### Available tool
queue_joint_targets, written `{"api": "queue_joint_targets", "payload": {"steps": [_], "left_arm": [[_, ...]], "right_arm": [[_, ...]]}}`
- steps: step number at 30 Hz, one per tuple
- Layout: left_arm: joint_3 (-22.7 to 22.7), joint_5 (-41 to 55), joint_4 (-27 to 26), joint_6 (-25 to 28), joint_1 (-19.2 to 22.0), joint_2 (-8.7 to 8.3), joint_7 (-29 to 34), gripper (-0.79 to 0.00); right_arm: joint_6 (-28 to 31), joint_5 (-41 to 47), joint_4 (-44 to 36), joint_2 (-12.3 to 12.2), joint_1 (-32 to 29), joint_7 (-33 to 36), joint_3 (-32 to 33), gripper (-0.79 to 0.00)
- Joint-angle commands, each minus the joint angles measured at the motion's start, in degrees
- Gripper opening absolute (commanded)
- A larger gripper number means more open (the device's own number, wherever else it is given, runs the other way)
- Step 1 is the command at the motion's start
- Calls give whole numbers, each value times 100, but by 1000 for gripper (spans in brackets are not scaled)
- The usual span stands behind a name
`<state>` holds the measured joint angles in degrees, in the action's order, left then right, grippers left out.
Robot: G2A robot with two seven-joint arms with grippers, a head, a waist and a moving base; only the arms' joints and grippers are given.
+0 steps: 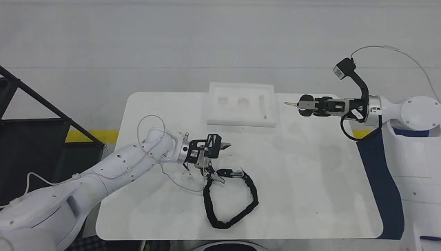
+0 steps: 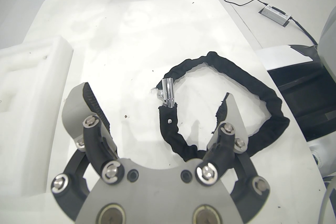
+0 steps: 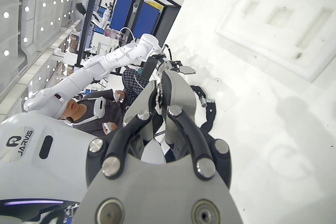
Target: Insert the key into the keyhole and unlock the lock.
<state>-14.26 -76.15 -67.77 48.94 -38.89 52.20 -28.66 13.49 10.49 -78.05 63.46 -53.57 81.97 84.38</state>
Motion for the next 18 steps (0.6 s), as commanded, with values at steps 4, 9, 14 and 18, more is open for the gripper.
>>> {"api": "queue_joint_targets", "payload": {"steps": [4,9,14,18], "left_arm": [[0,0,0,0,0,0,0,0],[-46,62,-5,-178,-126,17,273,0],[-98,-163,-180,-541,-277,83,566,0],[-70,-503,-284,-778,-404,158,647,0]], "right_arm": [[0,0,0,0,0,0,0,-785],[0,0,0,0,0,0,0,-785],[0,0,0,0,0,0,0,-785],[0,0,0,0,0,0,0,-785]]}}
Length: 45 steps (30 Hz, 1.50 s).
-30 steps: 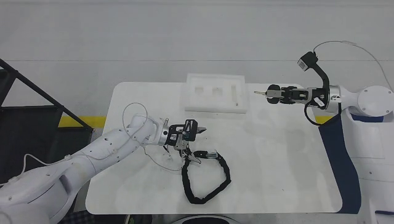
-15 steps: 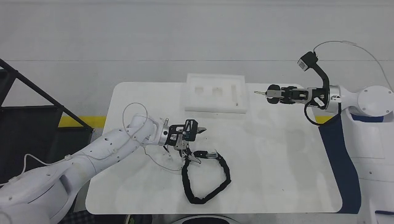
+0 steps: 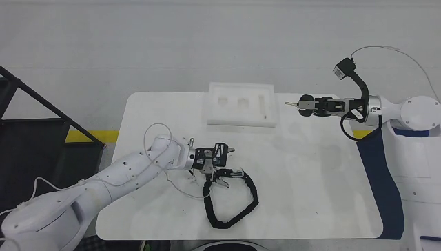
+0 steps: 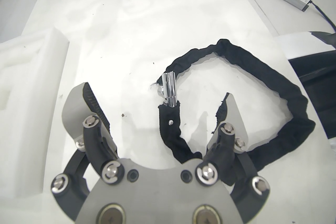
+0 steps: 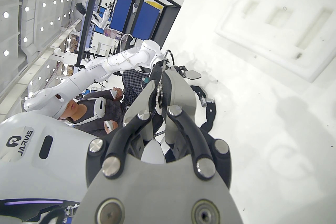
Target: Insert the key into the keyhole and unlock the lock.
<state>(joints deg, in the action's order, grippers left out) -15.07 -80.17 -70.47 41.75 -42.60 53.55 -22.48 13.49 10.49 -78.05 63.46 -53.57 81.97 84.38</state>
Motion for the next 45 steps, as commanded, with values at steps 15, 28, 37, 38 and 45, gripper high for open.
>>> {"api": "queue_joint_targets", "payload": {"steps": [15,28,37,38,45], "left_arm": [[-3,-565,387,-172,-236,371,113,-18],[-157,-719,680,-210,-326,563,181,-403],[-272,-635,879,-87,-338,716,335,-508],[-290,-596,913,-72,-338,736,363,-542],[-468,-273,1122,161,-241,860,505,-785]], "right_arm": [[0,0,0,0,0,0,0,-785],[0,0,0,0,0,0,0,-785],[0,0,0,0,0,0,0,-785],[0,0,0,0,0,0,0,-785],[0,0,0,0,0,0,0,-785]]}}
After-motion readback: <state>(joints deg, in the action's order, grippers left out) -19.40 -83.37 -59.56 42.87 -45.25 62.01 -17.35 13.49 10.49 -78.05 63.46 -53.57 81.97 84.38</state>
